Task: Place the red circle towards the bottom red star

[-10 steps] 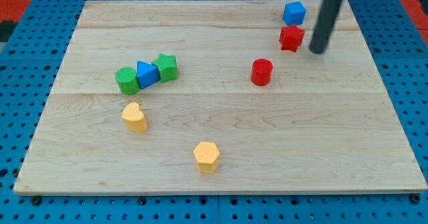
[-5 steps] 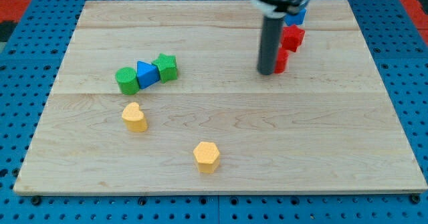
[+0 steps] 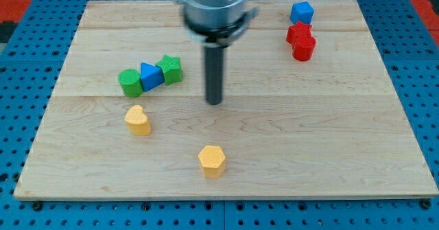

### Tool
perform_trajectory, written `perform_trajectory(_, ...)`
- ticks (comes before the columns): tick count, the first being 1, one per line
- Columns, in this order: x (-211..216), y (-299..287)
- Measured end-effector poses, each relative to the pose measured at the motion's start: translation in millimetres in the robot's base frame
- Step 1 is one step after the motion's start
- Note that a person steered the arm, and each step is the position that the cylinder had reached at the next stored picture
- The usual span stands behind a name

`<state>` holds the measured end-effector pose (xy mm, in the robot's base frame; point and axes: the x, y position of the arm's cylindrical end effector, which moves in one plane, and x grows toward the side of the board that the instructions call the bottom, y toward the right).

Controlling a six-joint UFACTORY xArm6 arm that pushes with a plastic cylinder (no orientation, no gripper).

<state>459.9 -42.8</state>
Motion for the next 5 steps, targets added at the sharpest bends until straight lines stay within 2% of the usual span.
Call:
perform_trajectory(1, -16, -96)
perform_trajectory(3, -24, -222)
perform_trajectory(4, -65, -223)
perform_trajectory(5, -37, -129)
